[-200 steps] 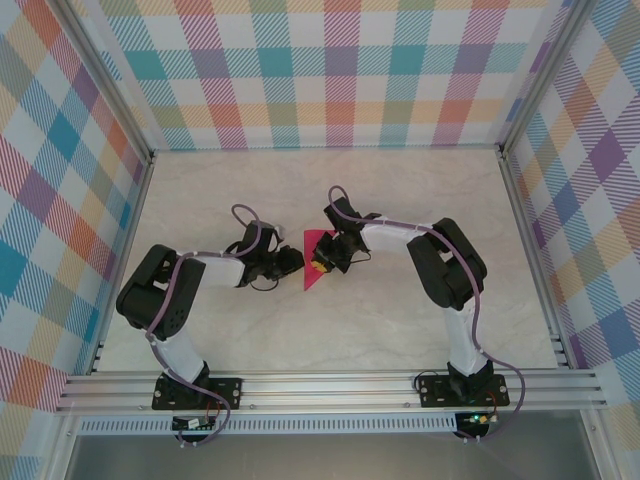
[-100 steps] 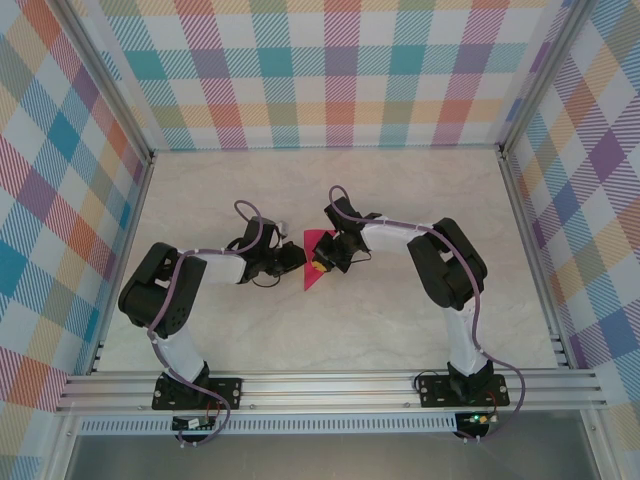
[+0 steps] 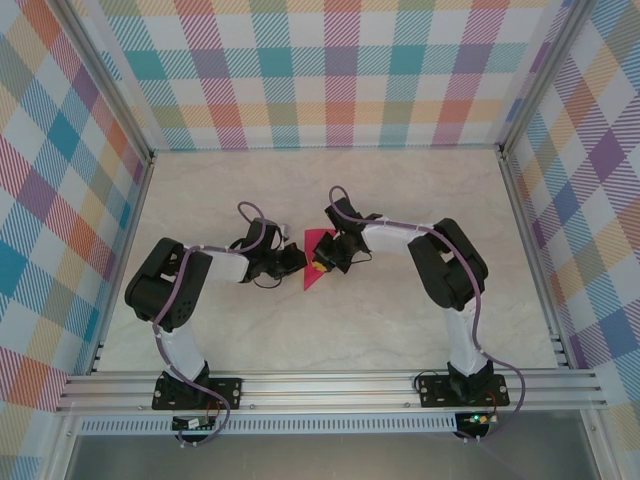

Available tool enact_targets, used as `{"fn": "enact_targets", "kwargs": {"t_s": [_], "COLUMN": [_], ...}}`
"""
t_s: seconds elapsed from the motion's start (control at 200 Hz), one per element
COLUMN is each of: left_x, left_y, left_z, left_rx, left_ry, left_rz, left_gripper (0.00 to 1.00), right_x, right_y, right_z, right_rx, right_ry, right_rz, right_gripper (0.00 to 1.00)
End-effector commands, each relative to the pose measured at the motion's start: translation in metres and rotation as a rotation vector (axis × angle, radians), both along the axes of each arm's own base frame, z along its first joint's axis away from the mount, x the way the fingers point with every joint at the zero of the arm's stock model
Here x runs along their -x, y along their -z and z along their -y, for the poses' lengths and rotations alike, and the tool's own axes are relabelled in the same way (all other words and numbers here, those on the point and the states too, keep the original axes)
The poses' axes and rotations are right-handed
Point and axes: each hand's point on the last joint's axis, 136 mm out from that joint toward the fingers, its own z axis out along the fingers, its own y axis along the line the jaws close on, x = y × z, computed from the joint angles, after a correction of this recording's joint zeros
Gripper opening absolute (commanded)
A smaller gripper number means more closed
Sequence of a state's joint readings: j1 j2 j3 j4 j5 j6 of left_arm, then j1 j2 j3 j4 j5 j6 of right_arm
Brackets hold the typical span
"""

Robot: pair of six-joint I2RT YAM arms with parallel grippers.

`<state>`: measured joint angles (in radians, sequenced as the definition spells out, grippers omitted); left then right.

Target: Fold a paper plane with a square sheet of paper (pick it up from the middle)

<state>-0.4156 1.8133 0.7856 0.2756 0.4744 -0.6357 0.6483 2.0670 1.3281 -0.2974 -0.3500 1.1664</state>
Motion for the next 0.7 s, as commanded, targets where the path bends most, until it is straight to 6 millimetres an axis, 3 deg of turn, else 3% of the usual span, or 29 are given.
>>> {"fn": "enact_targets", "kwargs": {"t_s": [0.0, 0.105, 0.215, 0.375, 0.695], "left_x": [-0.002, 0.001, 0.003, 0.004, 0.005], "left_y": [0.011, 0.017, 0.021, 0.024, 0.027], "left_z": [-0.008, -0.009, -0.011, -0.013, -0.014], "left_rx": [-0.039, -0.058, -0.079, -0.097, -0.133], "left_ry": [-0.015, -0.01, -0.01, -0.012, -0.023], "left_rz": [-0.034, -0.057, -0.075, -0.086, -0.105], "left_gripper": [0.06, 0.05, 0.05, 0.05, 0.05], "right_x": [-0.001, -0.007, -0.004, 0.005, 0.019], "right_y": [-0.016, -0.039, -0.05, -0.044, -0.028], "right_z": [0.006, -0.004, -0.002, 0.006, -0.001], "right_rx": [-0.022, -0.101, -0.115, -0.085, -0.122], "right_ry": [-0.032, -0.083, -0.117, -0.151, -0.226], "right_rz": [0.07, 0.159, 0.212, 0.22, 0.195], "right_gripper": [0.03, 0.05, 0.06, 0.06, 0.04]}}
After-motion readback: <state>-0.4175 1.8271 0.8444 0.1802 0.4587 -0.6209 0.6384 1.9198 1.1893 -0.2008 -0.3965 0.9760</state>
